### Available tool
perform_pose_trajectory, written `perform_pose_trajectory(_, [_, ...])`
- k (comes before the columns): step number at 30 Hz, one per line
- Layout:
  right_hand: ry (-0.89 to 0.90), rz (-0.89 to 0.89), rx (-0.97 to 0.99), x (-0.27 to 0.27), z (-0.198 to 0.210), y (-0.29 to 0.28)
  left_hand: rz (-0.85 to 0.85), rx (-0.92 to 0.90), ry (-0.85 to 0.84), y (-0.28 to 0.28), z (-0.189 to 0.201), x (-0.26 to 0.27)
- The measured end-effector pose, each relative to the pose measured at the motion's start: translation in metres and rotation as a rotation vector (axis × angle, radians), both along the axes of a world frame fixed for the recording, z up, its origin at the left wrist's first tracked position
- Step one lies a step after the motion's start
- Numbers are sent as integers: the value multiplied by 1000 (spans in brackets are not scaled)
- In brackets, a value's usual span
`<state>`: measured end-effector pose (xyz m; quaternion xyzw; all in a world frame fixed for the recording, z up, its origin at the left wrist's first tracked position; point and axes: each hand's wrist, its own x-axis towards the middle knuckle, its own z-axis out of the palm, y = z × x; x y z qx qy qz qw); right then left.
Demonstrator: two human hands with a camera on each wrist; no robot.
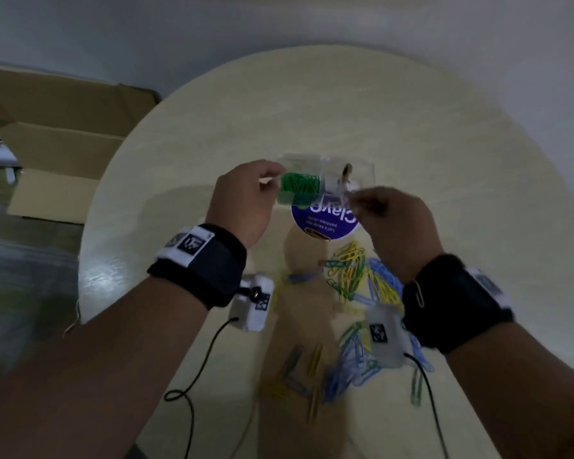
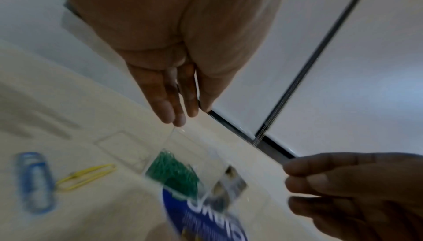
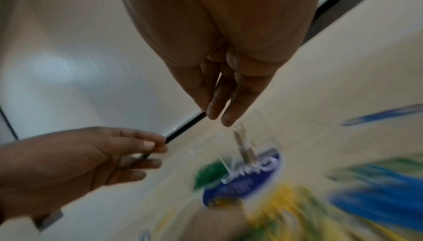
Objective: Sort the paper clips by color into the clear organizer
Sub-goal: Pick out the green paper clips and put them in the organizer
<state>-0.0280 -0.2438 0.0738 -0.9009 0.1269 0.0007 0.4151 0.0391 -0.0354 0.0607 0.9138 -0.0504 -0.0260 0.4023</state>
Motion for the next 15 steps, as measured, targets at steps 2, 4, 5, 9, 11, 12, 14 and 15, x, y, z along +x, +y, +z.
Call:
perform_pose_trajectory(2, [0,47,-80,-46,-14,-11,-125,64,-73,0,-5,-31])
perform_pose_trajectory(4, [4,153,-237,-88,-34,-22,-361,107,-101,-7,-19,-66])
perform_pose_trajectory(5, [35,233,-338,-106,-45,-24,-488,154,-110,-14,-28,-83])
perform_pose_trajectory(9, [266,464,-547,-149,-65,-16,-733,419,-118,-31,-54,-131])
perform_pose_trajectory(11, [279,505,-531,-163,-64,-10,-709,494,-84,-26,-58,-137])
perform_pose_trajectory(12, [266,522,-516,-168,-62,-8,-687,496,-68,-21,-59,-138])
perform_pose_trajectory(14, [234,532,-466,-173,-57,-10,-651,434,-62,-9,-59,-139])
perform_pose_trajectory(15, [207,518,-429,-173,-56,-13,-626,395,-65,-4,-58,-139])
